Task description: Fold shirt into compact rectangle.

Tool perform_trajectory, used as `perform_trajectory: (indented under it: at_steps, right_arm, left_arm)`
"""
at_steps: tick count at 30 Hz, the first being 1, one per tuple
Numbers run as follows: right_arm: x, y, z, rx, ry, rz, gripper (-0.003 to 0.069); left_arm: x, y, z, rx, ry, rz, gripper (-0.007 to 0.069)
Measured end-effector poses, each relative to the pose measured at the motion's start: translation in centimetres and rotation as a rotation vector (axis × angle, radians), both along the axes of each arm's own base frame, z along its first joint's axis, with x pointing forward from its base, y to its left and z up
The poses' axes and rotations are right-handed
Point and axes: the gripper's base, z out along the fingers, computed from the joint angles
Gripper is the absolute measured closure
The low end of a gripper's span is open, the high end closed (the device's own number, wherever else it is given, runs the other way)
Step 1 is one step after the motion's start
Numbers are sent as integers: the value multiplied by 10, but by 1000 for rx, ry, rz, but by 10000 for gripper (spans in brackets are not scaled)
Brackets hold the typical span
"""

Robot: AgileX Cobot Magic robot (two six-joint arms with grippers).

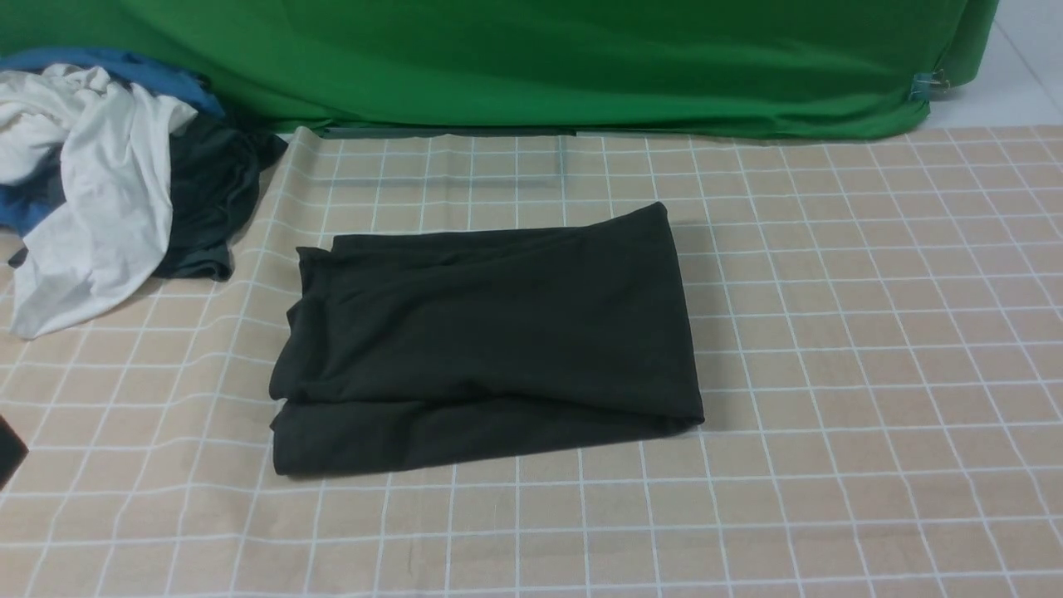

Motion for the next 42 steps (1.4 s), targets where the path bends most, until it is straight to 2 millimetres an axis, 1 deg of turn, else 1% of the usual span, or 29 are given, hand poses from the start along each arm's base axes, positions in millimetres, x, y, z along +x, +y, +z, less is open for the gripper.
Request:
perform_trajectory:
  at_steps: [5,8,13,14,16,18,20,23,42]
  right_arm:
    - [0,0,0,0,0,0,562]
    - [0,0,0,0,-1,0,552]
    - [0,0,0,0,-1,0,543]
    - [0,0,0,0,-1,0,540]
    - [0,0,0,0,-1,0,536]
    - [0,0,0,1,-2,0,531]
    - [0,0,0,1,-3,0,522]
    - [0,0,0,1,-3,0,513]
    - [0,0,0,1,-3,-2,463]
  left_arm:
    - [4,2,-3,48,-44,17,612]
    - [11,3,-18,56,-125,68,612]
    - [17,9,-57,56,-224,208,611]
    - [20,11,-72,65,-220,252,611]
    - [25,13,-96,78,-175,276,611]
    - [27,14,-112,98,-124,279,611]
    - [27,14,-119,106,-76,278,611]
    - [26,14,-124,110,-31,274,611]
    - [26,14,-122,113,-46,275,611]
